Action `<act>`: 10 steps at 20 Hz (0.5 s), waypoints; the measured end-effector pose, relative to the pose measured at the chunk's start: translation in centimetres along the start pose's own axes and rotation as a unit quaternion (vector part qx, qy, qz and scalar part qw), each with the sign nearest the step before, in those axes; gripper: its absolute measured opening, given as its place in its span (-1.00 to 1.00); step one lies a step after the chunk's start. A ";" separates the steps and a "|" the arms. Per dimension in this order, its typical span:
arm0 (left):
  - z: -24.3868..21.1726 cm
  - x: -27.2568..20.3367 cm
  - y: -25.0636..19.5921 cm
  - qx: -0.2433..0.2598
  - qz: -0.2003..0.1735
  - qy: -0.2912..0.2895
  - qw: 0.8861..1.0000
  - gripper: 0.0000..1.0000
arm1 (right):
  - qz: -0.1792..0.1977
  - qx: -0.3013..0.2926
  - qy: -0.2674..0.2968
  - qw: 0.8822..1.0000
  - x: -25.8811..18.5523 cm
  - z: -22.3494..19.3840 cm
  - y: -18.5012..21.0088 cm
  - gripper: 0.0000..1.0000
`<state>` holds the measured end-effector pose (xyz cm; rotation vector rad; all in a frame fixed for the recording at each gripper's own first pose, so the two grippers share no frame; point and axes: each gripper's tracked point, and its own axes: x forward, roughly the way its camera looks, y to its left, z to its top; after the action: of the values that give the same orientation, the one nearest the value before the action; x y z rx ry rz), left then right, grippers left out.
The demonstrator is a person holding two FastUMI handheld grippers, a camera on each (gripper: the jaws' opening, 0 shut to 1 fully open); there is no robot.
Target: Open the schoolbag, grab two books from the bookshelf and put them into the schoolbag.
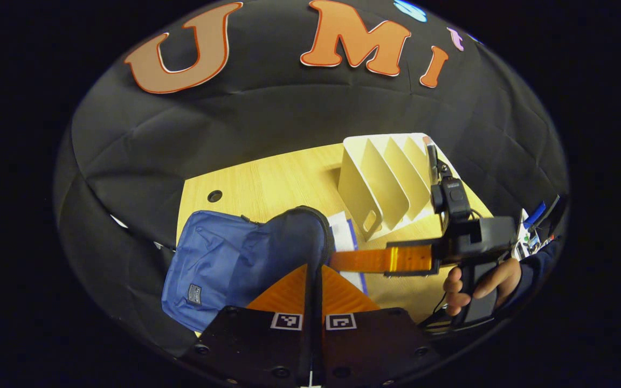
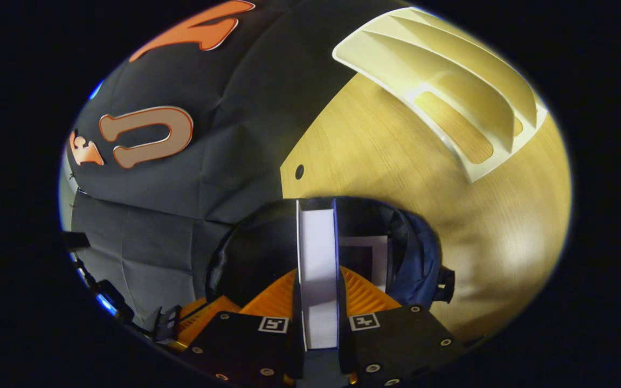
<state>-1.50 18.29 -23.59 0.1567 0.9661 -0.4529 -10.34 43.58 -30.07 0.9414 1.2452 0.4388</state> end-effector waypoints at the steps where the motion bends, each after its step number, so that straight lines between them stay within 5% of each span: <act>1: 0.2 0.1 -0.1 0.004 -0.001 0.000 1.000 -0.97 | 0.003 -0.002 0.004 1.000 0.2 -0.3 0.1 -0.47; 10: 0.9 0.6 -1.5 0.028 -0.014 0.003 0.999 -0.96 | 0.020 -0.020 0.036 0.999 5.1 -3.1 0.5 -0.46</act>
<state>-1.19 16.43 -23.49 0.1962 0.9627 -0.5060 -11.62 48.75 -32.87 0.9241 1.2806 0.5320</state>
